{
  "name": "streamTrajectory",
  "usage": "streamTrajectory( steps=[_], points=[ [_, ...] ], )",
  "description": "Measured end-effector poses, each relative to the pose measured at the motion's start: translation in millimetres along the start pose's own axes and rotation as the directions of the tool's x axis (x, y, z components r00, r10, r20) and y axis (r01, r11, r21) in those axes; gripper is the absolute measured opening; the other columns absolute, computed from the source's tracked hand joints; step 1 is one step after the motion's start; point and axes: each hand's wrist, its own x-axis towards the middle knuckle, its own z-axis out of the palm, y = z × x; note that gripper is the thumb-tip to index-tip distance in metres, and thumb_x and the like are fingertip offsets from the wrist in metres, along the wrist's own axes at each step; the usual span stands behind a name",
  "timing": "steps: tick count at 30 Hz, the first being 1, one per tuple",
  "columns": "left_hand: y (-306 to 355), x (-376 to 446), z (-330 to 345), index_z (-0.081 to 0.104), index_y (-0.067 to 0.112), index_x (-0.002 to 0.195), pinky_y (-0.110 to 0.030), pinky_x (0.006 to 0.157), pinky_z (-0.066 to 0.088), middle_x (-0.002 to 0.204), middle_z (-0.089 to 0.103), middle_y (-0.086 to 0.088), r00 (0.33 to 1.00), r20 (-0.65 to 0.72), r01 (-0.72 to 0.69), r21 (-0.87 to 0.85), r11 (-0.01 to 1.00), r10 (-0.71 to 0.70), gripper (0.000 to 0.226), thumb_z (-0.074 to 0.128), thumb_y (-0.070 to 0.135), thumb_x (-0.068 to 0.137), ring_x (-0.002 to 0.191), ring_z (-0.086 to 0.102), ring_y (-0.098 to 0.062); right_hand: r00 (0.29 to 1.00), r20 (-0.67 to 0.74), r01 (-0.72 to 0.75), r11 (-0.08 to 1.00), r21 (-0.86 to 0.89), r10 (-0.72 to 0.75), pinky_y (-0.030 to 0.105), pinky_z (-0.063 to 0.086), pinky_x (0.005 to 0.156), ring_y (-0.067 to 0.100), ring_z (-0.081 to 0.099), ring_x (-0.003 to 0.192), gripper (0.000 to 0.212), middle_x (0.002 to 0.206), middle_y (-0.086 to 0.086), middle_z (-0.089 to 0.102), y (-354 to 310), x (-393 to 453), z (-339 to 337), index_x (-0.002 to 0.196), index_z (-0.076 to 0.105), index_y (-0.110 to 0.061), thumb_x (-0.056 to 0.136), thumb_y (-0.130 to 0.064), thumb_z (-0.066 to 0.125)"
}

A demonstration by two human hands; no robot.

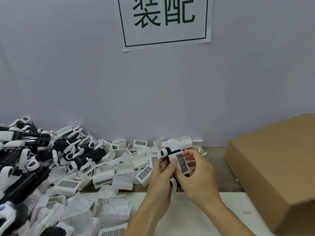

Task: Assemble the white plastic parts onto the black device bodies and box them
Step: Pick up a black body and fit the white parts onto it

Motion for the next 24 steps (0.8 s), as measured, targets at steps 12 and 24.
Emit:
streamTrajectory(
  steps=[12,24],
  points=[
    [1.4,4.9,-6.5,0.072,0.011,0.115,-0.042,0.100,0.053,0.113,0.076,-0.007,0.986,-0.152,-0.070,0.037,0.997,0.074,0.021,0.065,0.011,0.095,0.110,0.070,-0.024,0.974,0.183,-0.174,0.953,0.247,0.131,0.018,0.057,0.077,0.002,0.072,0.088,0.030,0.092,-0.015,0.076,11.0,1.8,-4.1,0.103,0.071,-0.028,0.077,-0.023,0.086],
    [1.2,1.7,-3.9,0.073,0.017,0.111,-0.023,0.083,0.055,0.107,0.077,0.002,0.986,-0.106,-0.110,0.183,0.977,0.131,0.019,0.068,0.013,0.093,0.103,0.072,-0.013,0.988,0.110,-0.131,0.974,0.187,0.112,0.011,0.052,0.065,-0.003,0.070,0.076,0.025,0.082,-0.022,0.074,9.8,-0.4,-0.6,0.092,0.070,-0.030,0.075,-0.024,0.088]
  ],
)
